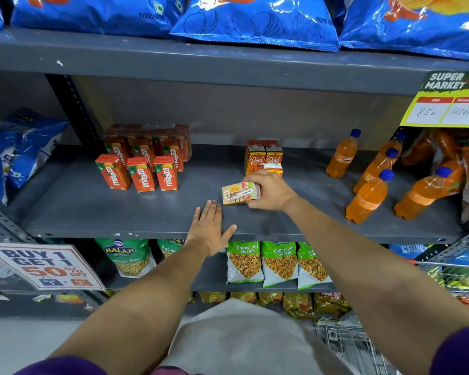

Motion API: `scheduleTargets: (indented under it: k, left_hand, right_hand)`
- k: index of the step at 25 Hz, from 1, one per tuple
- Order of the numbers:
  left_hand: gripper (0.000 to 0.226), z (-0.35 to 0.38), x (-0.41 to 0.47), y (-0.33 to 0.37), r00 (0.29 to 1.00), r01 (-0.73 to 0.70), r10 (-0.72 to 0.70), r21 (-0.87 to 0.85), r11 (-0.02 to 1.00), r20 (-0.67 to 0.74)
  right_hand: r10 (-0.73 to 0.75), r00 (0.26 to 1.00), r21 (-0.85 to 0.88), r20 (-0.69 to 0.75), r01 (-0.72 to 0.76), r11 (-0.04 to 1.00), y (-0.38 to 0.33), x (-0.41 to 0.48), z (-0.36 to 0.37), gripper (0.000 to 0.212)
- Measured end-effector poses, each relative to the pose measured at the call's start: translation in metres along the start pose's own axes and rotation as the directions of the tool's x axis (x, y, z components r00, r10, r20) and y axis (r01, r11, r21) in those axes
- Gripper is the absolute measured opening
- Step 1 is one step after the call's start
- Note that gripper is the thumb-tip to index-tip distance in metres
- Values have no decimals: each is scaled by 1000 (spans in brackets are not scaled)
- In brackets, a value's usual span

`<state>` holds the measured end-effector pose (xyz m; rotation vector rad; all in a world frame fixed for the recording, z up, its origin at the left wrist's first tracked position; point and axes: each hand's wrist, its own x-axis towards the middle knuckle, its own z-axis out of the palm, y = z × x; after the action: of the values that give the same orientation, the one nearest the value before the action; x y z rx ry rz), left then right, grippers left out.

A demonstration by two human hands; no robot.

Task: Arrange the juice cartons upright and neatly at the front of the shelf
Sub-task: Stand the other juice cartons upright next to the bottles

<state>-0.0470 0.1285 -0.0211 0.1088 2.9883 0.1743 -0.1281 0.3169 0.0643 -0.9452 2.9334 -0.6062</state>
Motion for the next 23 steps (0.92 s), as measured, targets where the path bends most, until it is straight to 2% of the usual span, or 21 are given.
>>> scheduleTargets:
  k: [4, 7, 13, 16, 20, 23]
  left_hand:
    - [81, 0, 3, -1, 1000, -4, 4, 1, 1000, 17]
    - [81, 0, 4, -2, 1000, -8, 8, 1, 1000, 11]
    - [85, 1, 6, -7, 1000, -28, 28, -2, 1000, 0]
    - [92, 2, 9, -12, 998, -55, 55, -16, 998, 24]
    - [97, 2, 13, -16, 996, -68, 69, -10, 998, 56]
    - [98, 2, 14, -15, 996, -75, 75, -4, 997, 53]
  right_hand:
    - [-133, 988, -261, 76, 148, 954, -21, 28, -25, 48]
    - [-191, 967, -486, 171, 252, 837, -32, 50, -44, 45]
    - [-133, 938, -603, 319, 309, 736, -35, 67, -46, 43]
    - [-121, 934, -560, 337, 302, 771, -26, 66, -39, 49]
    - [-94, 930, -299, 355, 208, 931, -20, 71, -50, 49]
    - [-54, 930, -277, 364, 164, 947, -20, 75, -53, 47]
